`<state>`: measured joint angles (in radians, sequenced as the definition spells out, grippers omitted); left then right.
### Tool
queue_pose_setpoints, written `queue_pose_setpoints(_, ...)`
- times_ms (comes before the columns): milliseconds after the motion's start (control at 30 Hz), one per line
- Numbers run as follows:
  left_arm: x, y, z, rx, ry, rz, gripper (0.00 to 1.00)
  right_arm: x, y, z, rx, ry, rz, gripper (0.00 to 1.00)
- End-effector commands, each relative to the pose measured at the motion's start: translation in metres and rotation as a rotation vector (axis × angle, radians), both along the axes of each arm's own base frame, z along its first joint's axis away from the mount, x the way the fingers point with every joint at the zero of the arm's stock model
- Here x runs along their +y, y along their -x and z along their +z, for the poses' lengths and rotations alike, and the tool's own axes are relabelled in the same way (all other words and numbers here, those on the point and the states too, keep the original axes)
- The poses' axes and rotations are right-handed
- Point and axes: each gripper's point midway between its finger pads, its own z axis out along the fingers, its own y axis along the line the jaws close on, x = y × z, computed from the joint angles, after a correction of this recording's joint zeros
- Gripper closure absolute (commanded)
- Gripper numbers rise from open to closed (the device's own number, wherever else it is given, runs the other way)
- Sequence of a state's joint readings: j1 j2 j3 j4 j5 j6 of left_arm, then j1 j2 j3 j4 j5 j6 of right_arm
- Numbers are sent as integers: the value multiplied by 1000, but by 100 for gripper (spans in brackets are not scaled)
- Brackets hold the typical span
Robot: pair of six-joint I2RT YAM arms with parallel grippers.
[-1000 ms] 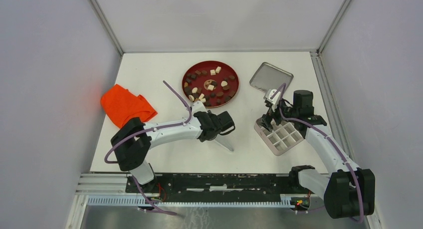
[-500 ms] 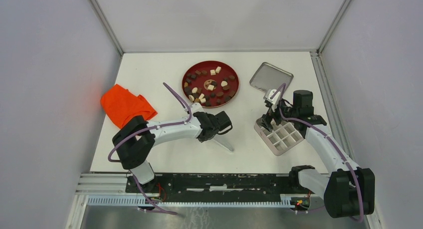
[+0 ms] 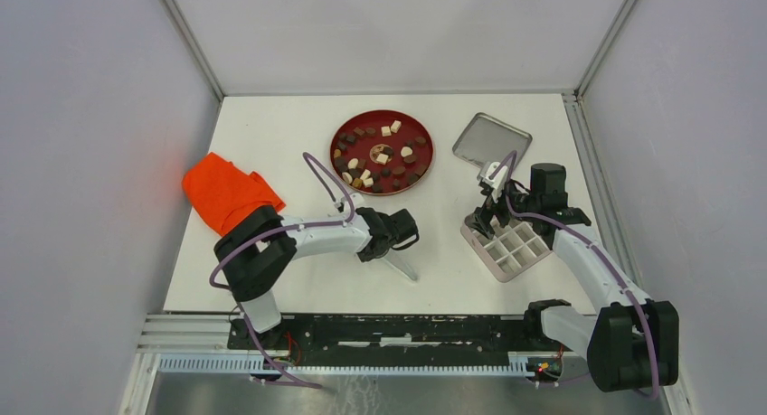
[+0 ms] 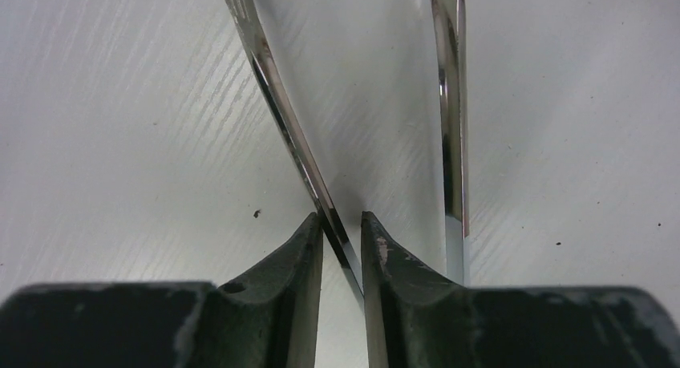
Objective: Pack the chocolate
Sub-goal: Pick up the clamp at the center of the board.
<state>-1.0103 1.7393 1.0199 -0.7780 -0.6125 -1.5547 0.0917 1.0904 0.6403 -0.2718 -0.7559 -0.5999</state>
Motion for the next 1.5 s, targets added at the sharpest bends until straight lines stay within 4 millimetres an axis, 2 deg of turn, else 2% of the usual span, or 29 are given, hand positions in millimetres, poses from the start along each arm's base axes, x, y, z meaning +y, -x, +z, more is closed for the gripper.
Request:
queue_pose_setpoints(0,3,-7,1,-35,-22,-4,72,3,-3,7,-18,-7,17,2)
queue_pose_setpoints(133,0,-10,7,-48,-25,-66,80,6,0,7,-8,-23,33,2)
queue_pose_setpoints(233,-5,-13,19,-66,-19,-141,86,11,4,8,5,-43,59,2)
queue_pose_setpoints(367,-13,-16,44,-102,-33,-289,98,17,9,10,19,-73,93,2)
queue_pose_setpoints(533,-32,-20,82,-203,-9,-484,98,29,21,17,43,-147,166,2)
queue_pose_setpoints(633,-58,-22,103,-296,81,-652,98,38,31,30,35,-207,229,2)
queue_pose_setpoints(767,-105,-20,143,-470,258,-869,98,47,37,61,4,-296,263,2)
queue_pose_setpoints(867,-132,-24,167,-553,321,-950,98,52,39,85,21,-349,279,2)
queue_pose_setpoints(967,-160,-25,187,-619,415,-1063,98,58,50,105,56,-405,346,2)
queue_pose_setpoints(1033,-170,-28,200,-647,517,-1093,98,61,55,115,80,-436,367,4)
queue_pose_setpoints(1167,-173,-31,227,-709,725,-1118,98,58,54,131,54,-429,325,5)
queue_pose_setpoints(1333,-162,-30,254,-765,934,-1105,98,58,43,150,87,-464,241,5)
queue_pose_setpoints(1467,-156,-29,278,-819,1095,-1097,98,67,43,177,109,-537,267,6)
